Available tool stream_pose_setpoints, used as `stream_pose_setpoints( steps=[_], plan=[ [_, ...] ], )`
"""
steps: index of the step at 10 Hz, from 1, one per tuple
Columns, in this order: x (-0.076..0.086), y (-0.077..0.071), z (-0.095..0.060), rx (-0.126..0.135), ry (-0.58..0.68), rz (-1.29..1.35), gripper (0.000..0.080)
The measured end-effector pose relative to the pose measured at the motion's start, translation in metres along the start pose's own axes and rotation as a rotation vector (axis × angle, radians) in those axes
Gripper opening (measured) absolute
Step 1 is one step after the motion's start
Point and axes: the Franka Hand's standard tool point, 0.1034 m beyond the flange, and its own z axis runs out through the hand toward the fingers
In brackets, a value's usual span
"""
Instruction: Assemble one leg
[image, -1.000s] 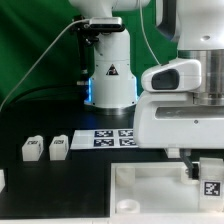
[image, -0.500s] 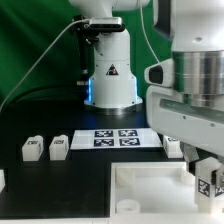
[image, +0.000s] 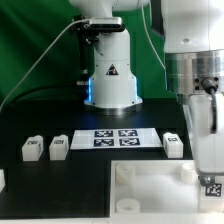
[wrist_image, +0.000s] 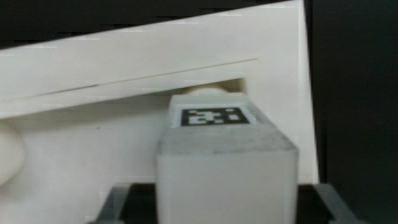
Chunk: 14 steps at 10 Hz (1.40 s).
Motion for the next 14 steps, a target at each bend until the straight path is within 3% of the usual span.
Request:
stream_pose_setpoints(
  steps=[5, 6, 7, 8, 10, 14],
  plan=[
    [0.002, 0.001, 0.000, -0.002, 0.013, 0.080, 0.0322],
    [0.001, 0.001, 0.000, -0.002, 0.013, 0.078, 0.0497],
    [-0.003, 0.003, -0.002, -0.001, 0.010, 0.072, 0.0497],
    [-0.010, 0.005, -0.009, 0.005, 0.003, 0.063, 0.0616],
    [-0.022, 0.010, -0.025, 0.016, -0.014, 0.049, 0.0640],
    [-0.023, 0.011, -0.024, 0.014, -0.013, 0.042, 0.0649]
  ],
)
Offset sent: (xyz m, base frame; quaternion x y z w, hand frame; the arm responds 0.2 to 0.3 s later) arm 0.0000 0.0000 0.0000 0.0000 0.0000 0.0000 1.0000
